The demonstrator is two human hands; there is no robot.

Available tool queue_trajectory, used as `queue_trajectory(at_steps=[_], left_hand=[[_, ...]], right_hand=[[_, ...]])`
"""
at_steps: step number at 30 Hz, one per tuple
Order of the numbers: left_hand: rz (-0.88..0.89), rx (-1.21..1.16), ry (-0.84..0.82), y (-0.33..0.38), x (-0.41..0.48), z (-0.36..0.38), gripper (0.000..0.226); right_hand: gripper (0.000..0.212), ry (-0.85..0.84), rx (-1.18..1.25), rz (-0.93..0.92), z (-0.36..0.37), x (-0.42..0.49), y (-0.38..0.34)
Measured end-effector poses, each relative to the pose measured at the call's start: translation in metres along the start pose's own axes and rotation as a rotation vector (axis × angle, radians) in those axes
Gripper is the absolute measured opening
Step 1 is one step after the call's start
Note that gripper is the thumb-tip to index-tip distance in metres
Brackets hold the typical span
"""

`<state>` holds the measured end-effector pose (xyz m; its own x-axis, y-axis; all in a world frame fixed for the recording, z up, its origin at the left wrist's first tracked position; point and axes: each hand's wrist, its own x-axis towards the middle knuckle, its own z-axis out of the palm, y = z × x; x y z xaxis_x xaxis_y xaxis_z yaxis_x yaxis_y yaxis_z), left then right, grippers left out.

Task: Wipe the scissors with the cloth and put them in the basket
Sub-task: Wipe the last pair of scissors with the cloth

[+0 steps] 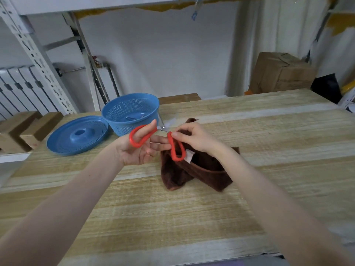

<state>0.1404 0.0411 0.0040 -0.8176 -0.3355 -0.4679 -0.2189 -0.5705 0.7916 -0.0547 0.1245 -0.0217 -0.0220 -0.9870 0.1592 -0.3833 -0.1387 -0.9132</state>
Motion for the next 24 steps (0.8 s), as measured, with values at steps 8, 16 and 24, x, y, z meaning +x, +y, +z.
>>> queue_trajectory(at_steps=[8, 16, 24], left_hand=[[0.106, -0.151, 0.228, -0.006, 0.003, -0.019, 0.034], [0.275, 0.079, 0.277, -0.021, 0.026, 0.017, 0.029], [0.426, -0.156, 0.478, -0.014, 0.039, 0.026, 0.047]], right_hand=[[0.018, 0.096, 0.151, 0.099, -0.009, 0.001, 0.013], [0.016, 0.319, 0.065, 0.129, 0.013, 0.006, 0.015], [0.014, 0.172, 0.041, 0.088, 0.014, -0.003, 0.012]])
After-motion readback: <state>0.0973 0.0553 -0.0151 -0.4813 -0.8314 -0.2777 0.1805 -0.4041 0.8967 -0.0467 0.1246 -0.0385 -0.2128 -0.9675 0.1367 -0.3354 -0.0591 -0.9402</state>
